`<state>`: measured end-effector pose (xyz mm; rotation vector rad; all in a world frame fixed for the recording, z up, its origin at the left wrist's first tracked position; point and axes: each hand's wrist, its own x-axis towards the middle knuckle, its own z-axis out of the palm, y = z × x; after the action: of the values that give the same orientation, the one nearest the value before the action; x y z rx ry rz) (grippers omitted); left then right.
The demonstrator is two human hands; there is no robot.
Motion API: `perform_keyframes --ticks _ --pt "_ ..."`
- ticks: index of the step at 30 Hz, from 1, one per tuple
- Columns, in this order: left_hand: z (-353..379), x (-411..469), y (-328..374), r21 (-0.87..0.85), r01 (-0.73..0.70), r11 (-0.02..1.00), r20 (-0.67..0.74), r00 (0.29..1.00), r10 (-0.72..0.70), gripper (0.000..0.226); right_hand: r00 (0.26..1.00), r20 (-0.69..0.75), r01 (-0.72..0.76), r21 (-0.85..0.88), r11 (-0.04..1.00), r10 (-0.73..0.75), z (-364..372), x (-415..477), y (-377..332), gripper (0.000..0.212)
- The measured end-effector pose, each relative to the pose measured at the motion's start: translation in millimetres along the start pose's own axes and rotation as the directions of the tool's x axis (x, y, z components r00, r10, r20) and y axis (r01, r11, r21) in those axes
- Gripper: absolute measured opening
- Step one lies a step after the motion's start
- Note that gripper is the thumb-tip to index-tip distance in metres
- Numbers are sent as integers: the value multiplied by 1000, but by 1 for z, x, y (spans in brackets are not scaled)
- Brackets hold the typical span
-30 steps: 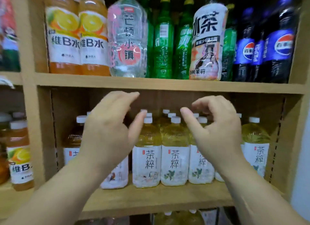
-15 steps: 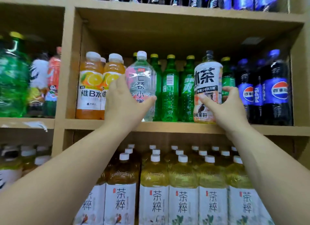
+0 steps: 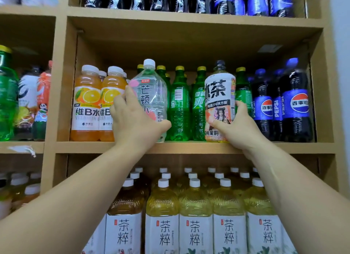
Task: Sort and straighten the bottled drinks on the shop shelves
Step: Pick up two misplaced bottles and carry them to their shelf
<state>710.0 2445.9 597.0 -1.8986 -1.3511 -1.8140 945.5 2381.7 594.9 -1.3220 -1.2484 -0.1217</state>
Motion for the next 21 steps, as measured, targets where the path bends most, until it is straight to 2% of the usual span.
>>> perform_keyframes --ticks 6,8,10,12,14,17,21 --pt "-13 -4 4 -56 -67 996 -9 998 67 133 993 118 -14 166 986 -6 -10 0 1 92" --pt "-15 -4 -2 -231 -44 972 59 997 59 131 986 167 -27 228 973 -12 -14 3 4 95" --pt "-17 -3 -9 -523 54 850 175 984 45 116 976 217 -38 269 962 -22 -18 3 4 95" --pt "-18 -1 -14 -665 160 729 291 955 56 95 972 235 -43 286 957 -27 -19 3 4 93" --pt "-18 4 -18 -701 195 686 350 932 92 85 974 224 -52 303 952 -18 -18 4 4 96" --pt "-20 5 -18 -722 207 660 375 919 122 82 978 209 -29 250 968 -25 -14 3 4 105" --pt "-25 -6 -9 -733 163 660 305 947 104 90 985 169 15 171 985 -44 -9 1 6 105"
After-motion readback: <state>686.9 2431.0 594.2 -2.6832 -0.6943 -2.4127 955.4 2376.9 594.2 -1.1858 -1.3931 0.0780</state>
